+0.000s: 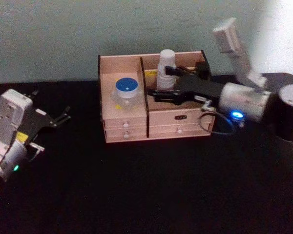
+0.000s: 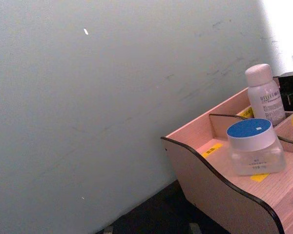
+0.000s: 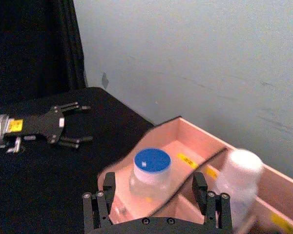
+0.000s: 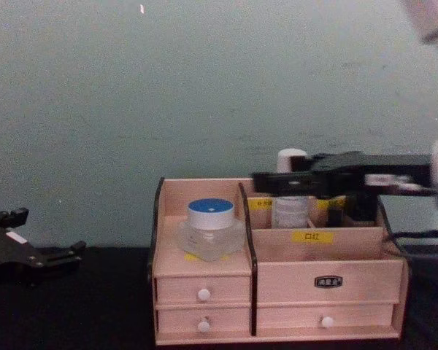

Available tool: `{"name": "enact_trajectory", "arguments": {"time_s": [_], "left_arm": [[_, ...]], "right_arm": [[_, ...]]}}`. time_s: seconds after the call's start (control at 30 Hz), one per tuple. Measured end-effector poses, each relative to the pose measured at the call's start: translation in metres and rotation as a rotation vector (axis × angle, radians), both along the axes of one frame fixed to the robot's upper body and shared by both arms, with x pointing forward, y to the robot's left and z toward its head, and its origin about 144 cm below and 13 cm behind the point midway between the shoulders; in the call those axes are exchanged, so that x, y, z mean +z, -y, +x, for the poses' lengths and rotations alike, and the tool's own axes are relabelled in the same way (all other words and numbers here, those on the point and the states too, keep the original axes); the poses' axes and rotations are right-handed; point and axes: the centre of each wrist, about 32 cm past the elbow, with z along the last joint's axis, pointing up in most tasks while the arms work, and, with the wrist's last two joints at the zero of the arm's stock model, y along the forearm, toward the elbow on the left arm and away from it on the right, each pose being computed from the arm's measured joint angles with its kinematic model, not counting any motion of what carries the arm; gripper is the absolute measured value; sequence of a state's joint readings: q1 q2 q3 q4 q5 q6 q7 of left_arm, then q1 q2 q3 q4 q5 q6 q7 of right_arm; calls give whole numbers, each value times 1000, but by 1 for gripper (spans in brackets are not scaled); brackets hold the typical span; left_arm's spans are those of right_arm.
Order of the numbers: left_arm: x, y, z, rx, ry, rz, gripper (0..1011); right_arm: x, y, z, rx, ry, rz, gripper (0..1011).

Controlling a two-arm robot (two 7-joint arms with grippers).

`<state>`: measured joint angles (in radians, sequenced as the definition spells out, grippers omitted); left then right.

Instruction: Pick up the facial cleanser and watermelon frost from the table and place them into the tiered storage box.

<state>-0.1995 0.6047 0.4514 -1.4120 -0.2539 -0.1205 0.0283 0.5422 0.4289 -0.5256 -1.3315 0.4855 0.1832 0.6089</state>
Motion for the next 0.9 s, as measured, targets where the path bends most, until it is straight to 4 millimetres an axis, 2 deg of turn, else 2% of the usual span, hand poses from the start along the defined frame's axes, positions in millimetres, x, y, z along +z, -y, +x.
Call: {"name": "enact_trajectory", "arguments": {"time_s": [0.03,0.1,0.13,0.17,0.27,0.4,0.7,0.9], "left_arm": [[0,0,0,0,0,0,1001],[0,0,0,0,0,0,1001],[0,0,0,0,0,0,1001],[0,0,0,0,0,0,1001],[0,0,0,0,0,0,1001],[0,0,0,0,0,0,1001],[0,0,0,0,0,0,1001],[0,0,0,0,0,0,1001]], "right_arm": [[1,10,-7,-6,4,-1,1003],[1,14,-9,-10,5,-1,1002],[3,29,-19,-31,11,-5,1003],[3,29,-19,-31,11,-5,1003],[9,52,-33,-94,23,-17,1002],[14,67,-43,-195,36,-28,1002],[8,84,-53,-481,50,-36,1003],[-13,82,-56,-666,65,-74,1002]]}}
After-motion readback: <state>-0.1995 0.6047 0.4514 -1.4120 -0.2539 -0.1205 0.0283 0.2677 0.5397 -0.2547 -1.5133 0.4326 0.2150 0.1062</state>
